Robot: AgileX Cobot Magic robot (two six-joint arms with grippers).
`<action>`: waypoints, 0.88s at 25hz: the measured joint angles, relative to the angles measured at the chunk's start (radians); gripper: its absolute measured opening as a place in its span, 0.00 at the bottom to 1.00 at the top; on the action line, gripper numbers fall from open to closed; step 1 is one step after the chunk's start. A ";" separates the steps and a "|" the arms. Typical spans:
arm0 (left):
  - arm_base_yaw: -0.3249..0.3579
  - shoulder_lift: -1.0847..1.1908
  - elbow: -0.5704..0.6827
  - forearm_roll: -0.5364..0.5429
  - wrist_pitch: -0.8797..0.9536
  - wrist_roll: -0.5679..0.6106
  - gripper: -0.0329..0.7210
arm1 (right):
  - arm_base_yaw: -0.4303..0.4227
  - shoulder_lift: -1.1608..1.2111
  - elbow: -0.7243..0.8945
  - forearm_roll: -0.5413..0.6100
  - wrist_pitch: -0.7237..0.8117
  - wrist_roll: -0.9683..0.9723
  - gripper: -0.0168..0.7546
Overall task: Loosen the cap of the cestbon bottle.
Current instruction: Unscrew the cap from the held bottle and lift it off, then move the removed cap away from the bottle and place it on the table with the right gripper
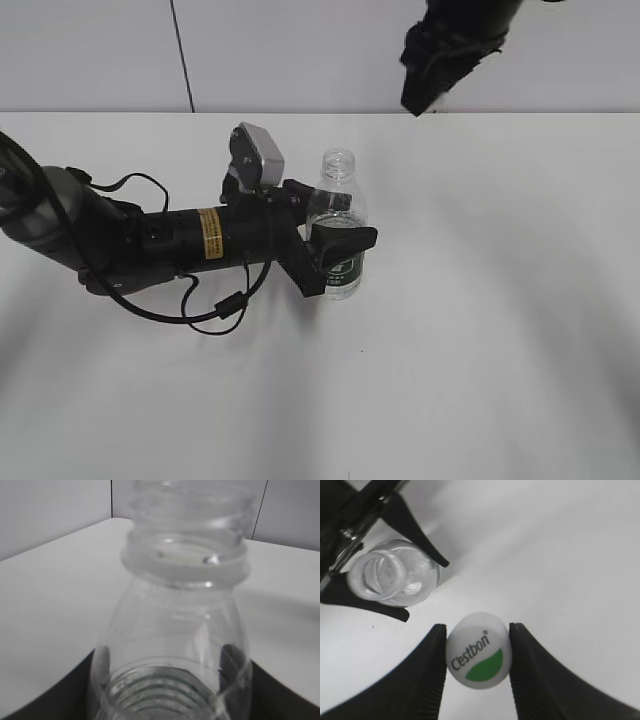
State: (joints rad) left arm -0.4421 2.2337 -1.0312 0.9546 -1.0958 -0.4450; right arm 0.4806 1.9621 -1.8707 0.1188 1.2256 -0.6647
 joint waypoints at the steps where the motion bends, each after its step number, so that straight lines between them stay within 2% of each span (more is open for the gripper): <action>1: 0.000 0.000 0.000 0.000 0.000 0.000 0.58 | -0.030 0.001 0.000 0.023 0.000 0.049 0.40; 7: 0.000 0.000 0.000 0.000 0.000 0.000 0.58 | -0.247 0.002 0.073 0.082 -0.002 0.326 0.40; 12: 0.000 -0.001 0.000 0.000 0.002 0.000 0.58 | -0.369 0.002 0.248 0.083 -0.060 0.416 0.40; 17: 0.000 -0.001 0.000 0.000 0.002 0.000 0.58 | -0.438 0.002 0.442 0.087 -0.256 0.467 0.40; 22: 0.000 -0.002 0.000 0.001 0.002 0.000 0.58 | -0.446 0.003 0.571 0.094 -0.442 0.476 0.40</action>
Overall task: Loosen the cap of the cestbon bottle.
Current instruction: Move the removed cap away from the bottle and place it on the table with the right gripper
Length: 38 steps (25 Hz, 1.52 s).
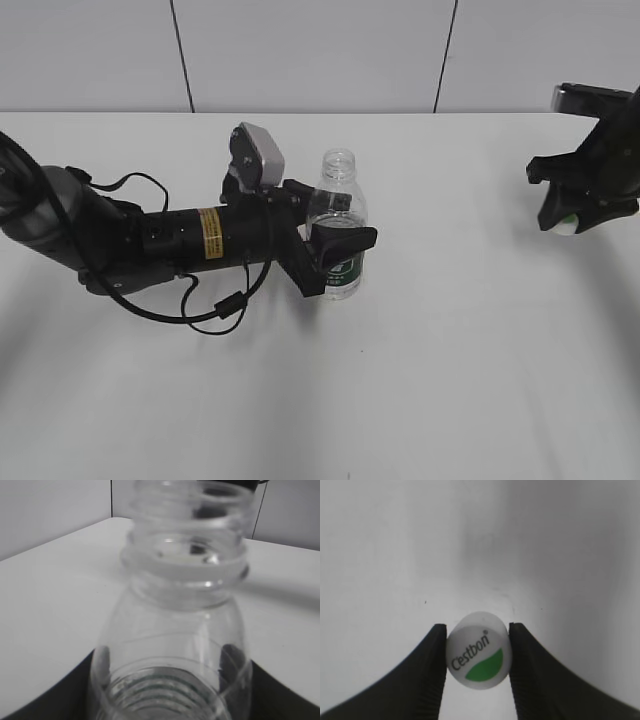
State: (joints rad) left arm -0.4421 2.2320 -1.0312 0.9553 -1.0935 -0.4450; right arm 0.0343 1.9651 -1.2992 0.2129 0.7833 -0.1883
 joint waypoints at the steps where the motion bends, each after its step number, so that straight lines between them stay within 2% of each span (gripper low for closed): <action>1: 0.000 0.000 0.000 0.000 0.001 0.000 0.58 | 0.000 0.003 0.008 0.002 -0.014 0.001 0.40; 17: 0.000 0.000 0.000 0.001 0.001 0.000 0.58 | 0.000 0.107 0.017 0.008 -0.082 0.003 0.41; 19: 0.000 0.000 0.000 0.001 0.001 0.000 0.58 | 0.000 0.107 0.017 0.008 -0.082 0.003 0.45; 24: 0.000 0.000 0.000 0.001 0.001 0.000 0.58 | 0.000 0.107 0.015 0.008 -0.080 0.009 0.73; 25: 0.000 0.000 0.000 0.001 0.001 0.000 0.58 | 0.000 0.108 0.010 0.008 -0.074 0.010 0.75; 32: 0.000 0.000 0.000 0.001 0.001 0.000 0.58 | 0.000 0.108 -0.128 0.010 0.125 0.011 0.70; 34: 0.000 0.000 0.000 0.001 0.005 0.000 0.63 | 0.000 0.101 -0.169 0.010 0.163 0.012 0.69; 38: 0.000 0.009 0.003 0.028 0.047 0.000 0.79 | 0.000 0.078 -0.219 0.011 0.186 0.012 0.69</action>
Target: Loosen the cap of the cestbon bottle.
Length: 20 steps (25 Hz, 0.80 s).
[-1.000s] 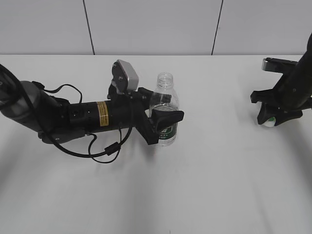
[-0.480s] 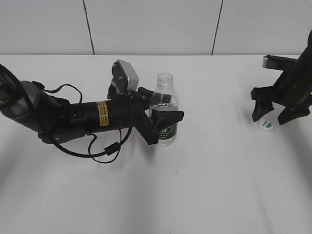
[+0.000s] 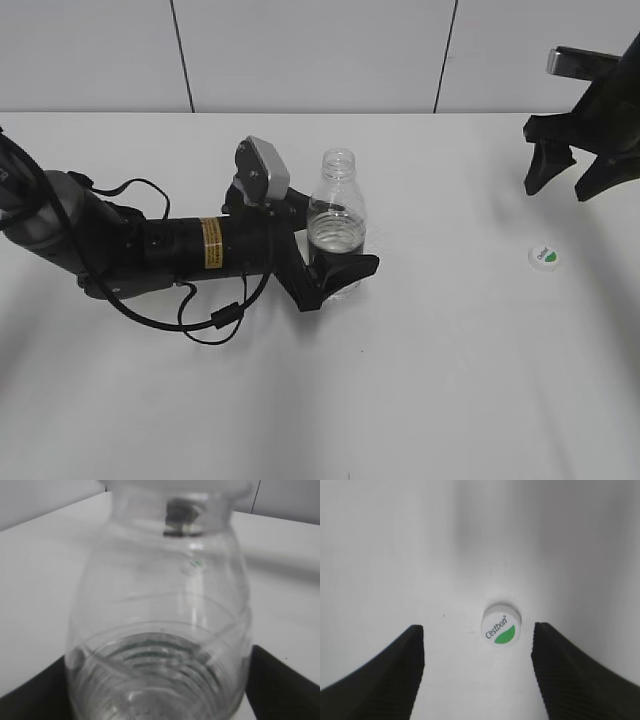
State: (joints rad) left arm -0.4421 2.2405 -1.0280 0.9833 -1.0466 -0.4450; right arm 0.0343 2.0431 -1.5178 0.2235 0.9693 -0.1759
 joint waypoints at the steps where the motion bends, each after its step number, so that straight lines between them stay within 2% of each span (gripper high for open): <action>1: 0.000 0.000 0.000 0.000 -0.001 0.000 0.80 | 0.000 -0.002 -0.005 0.000 0.000 0.000 0.69; 8: 0.000 -0.019 0.000 0.002 -0.001 0.000 0.82 | 0.000 -0.003 -0.008 0.000 0.001 0.001 0.69; 15: 0.000 -0.151 0.002 0.006 0.005 -0.008 0.82 | 0.000 -0.003 -0.008 0.000 0.026 0.005 0.69; 20: 0.000 -0.263 0.002 0.009 0.141 -0.067 0.82 | 0.000 -0.024 -0.008 0.000 0.066 0.010 0.69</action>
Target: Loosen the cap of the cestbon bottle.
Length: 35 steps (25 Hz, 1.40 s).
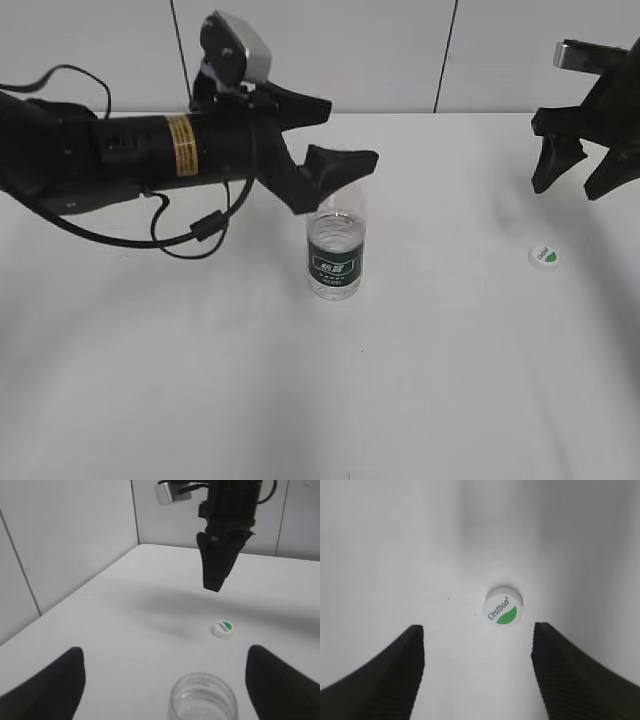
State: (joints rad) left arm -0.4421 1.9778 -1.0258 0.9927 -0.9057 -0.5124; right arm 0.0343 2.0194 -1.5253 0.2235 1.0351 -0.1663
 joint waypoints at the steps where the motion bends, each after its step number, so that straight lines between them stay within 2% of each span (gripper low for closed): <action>1: 0.000 -0.027 0.000 0.000 0.026 -0.025 0.82 | 0.000 -0.011 0.000 0.000 0.007 0.001 0.69; 8: 0.000 -0.233 0.000 -0.005 0.146 -0.175 0.82 | 0.000 -0.087 -0.004 -0.001 0.024 0.003 0.69; 12: 0.000 -0.360 -0.004 -0.034 0.320 -0.236 0.82 | 0.000 -0.113 -0.034 -0.018 0.088 0.004 0.69; 16: 0.000 -0.458 -0.027 -0.074 0.586 -0.259 0.82 | 0.000 -0.117 -0.088 -0.032 0.160 0.005 0.69; 21: 0.000 -0.521 -0.087 -0.177 1.123 -0.262 0.82 | 0.000 -0.117 -0.139 -0.036 0.173 0.005 0.69; 25: 0.002 -0.529 -0.122 -0.395 1.501 -0.132 0.81 | 0.000 -0.117 -0.145 -0.041 0.174 0.005 0.69; 27: 0.007 -0.529 -0.122 -0.538 1.604 -0.034 0.80 | 0.000 -0.117 -0.146 -0.042 0.174 0.005 0.69; 29: 0.007 -0.529 -0.123 -0.627 1.681 0.035 0.79 | 0.000 -0.118 -0.146 -0.044 0.175 0.007 0.69; 32: 0.009 -0.529 -0.132 -0.679 1.777 0.068 0.78 | 0.000 -0.150 -0.118 -0.052 0.175 0.011 0.69; 35: 0.062 -0.528 -0.188 -0.761 1.885 0.135 0.77 | 0.000 -0.229 -0.044 -0.078 0.175 0.028 0.69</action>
State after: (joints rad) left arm -0.3798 1.4502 -1.2140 0.2316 0.9790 -0.3777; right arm 0.0343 1.7904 -1.5697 0.1454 1.2105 -0.1378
